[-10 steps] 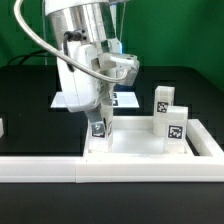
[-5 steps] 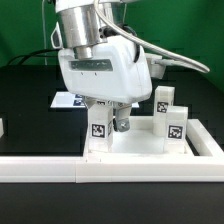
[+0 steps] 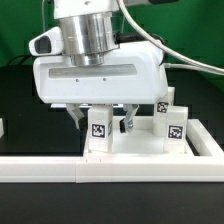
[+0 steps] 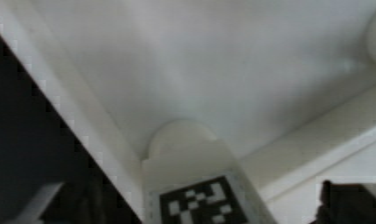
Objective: Assemble square table
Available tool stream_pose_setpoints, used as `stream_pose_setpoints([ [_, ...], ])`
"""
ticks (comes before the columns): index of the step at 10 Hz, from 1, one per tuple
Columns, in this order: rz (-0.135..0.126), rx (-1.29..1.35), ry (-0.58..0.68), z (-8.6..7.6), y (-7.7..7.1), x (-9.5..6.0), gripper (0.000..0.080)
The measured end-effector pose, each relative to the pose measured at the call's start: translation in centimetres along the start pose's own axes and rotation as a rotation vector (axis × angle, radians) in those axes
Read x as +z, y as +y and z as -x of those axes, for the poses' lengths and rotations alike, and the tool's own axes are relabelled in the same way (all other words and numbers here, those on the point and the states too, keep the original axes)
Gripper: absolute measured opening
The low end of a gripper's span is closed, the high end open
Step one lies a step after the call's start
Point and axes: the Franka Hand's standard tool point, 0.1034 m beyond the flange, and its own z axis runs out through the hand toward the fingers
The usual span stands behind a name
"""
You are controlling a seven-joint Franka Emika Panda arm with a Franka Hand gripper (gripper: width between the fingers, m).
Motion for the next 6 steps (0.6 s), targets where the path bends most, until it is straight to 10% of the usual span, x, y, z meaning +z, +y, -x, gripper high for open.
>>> stream_pose_setpoints([
  [1,0.001,0.002,0.0,0.01,0.05,0.03,0.0525],
  [2,0.001,0.059,-0.002,0.07,0.07,0.06,0.0324],
  [3,0.001,0.149,-0.002,0.09,0.08,0.05,0.0284],
  [6,0.001,0.351,-0.002,0.1,0.0,0.05,0.0284],
])
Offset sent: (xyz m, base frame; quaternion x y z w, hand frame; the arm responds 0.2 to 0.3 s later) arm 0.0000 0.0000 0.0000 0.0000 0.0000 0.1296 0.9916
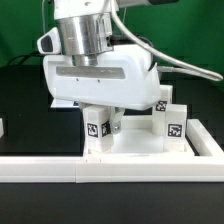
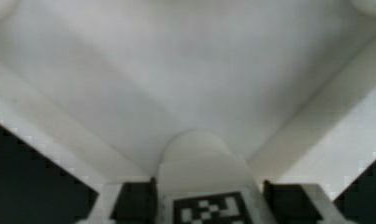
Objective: Assemble square table
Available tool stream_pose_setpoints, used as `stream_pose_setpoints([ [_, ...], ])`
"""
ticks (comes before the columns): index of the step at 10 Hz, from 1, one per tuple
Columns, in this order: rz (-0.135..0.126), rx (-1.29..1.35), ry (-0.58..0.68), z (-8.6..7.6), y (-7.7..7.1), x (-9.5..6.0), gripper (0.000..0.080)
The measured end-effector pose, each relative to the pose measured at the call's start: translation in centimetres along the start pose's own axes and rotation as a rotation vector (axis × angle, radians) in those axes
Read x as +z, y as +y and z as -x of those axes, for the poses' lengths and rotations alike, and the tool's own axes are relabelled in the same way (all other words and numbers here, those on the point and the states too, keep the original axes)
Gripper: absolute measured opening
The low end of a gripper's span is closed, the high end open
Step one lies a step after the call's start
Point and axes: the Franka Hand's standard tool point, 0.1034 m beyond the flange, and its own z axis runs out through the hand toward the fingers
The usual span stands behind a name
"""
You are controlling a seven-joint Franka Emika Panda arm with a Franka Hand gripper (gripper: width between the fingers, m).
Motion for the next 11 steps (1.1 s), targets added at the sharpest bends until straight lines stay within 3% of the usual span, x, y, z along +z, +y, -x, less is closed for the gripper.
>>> stream_pose_setpoints([
  [5,0.033,0.756,-0.042,0.0,-1.6,0.3,0.0284],
  [7,0.005,1.023,-0.06,-0.2,-1.7,0.3,0.0284],
  [11,0.009,1.333,-0.061,-0.1,-1.9,0.4,0.0284],
])
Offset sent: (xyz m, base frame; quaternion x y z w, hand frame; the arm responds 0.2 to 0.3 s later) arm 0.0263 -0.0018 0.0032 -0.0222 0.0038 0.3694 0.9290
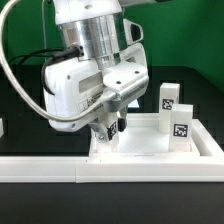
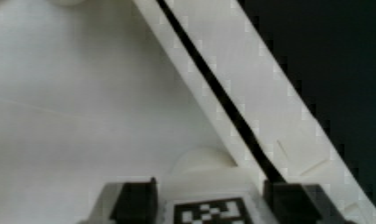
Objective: Assemble square table
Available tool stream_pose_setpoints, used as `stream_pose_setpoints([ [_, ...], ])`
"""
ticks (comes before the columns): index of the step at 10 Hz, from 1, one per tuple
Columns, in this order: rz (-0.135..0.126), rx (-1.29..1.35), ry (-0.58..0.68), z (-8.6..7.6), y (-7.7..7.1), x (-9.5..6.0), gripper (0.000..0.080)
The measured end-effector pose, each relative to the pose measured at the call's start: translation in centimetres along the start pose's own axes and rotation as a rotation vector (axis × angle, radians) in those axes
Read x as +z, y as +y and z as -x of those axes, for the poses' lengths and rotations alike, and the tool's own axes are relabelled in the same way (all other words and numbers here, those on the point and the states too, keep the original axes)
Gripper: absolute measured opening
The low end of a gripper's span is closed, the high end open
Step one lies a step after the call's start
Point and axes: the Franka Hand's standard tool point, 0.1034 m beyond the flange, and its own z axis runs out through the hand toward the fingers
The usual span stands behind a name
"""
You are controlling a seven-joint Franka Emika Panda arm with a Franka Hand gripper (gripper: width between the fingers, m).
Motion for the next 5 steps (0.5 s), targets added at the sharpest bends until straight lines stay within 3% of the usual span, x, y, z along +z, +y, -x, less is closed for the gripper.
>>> stream_pose_setpoints([
  [2,0.001,-0.05,0.001,0.0,0.1,0.0,0.0293],
  [4,0.003,-0.408,-0.001,0.3,0.3,-0.8,0.0605],
  [5,0.012,-0.56,0.001,0.6,0.5,-1.2,0.0605],
])
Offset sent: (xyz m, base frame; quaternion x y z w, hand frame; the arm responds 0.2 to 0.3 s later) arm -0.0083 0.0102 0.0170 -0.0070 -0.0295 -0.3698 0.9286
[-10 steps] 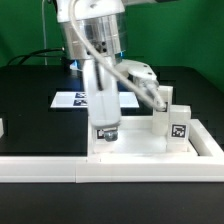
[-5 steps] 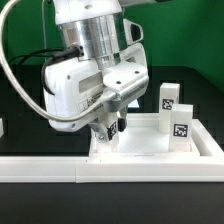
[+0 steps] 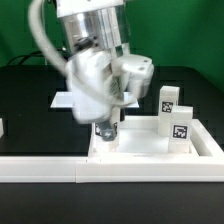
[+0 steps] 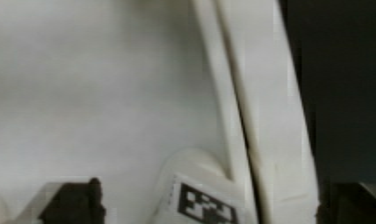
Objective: Assemble square table
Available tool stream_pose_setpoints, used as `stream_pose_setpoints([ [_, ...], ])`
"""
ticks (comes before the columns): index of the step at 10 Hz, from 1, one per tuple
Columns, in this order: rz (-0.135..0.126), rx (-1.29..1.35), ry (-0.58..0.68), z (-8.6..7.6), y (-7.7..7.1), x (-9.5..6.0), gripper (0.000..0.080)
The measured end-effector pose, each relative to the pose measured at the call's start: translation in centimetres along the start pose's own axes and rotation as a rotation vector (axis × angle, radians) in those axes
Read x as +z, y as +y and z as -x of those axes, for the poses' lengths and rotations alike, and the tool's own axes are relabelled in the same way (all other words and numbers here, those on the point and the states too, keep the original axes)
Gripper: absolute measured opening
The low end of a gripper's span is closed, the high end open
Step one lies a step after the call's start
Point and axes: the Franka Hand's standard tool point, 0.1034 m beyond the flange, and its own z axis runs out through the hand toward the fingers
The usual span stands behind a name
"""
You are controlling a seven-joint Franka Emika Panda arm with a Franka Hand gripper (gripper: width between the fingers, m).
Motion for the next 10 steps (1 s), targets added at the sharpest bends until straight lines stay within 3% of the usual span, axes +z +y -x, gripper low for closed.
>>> stream_pose_setpoints([
  [4,0.003,-0.219,0.006,-0.4,0.09,0.27,0.0647],
  [5,0.021,-0.365,0.013,-0.5,0.16,0.17,0.0649],
  [6,0.071,-0.587,0.031,-0.51,0.12,-0.28,0.0649],
  [7,0.085,-0.72,0.031,-0.32,0.28,-0.14,0.0649],
  [9,0.085,-0.743,0.032,-0.37,0.28,-0.09,0.0635],
  [10,0.085,-0.713,0.033,-0.36,0.3,-0.06,0.0463],
])
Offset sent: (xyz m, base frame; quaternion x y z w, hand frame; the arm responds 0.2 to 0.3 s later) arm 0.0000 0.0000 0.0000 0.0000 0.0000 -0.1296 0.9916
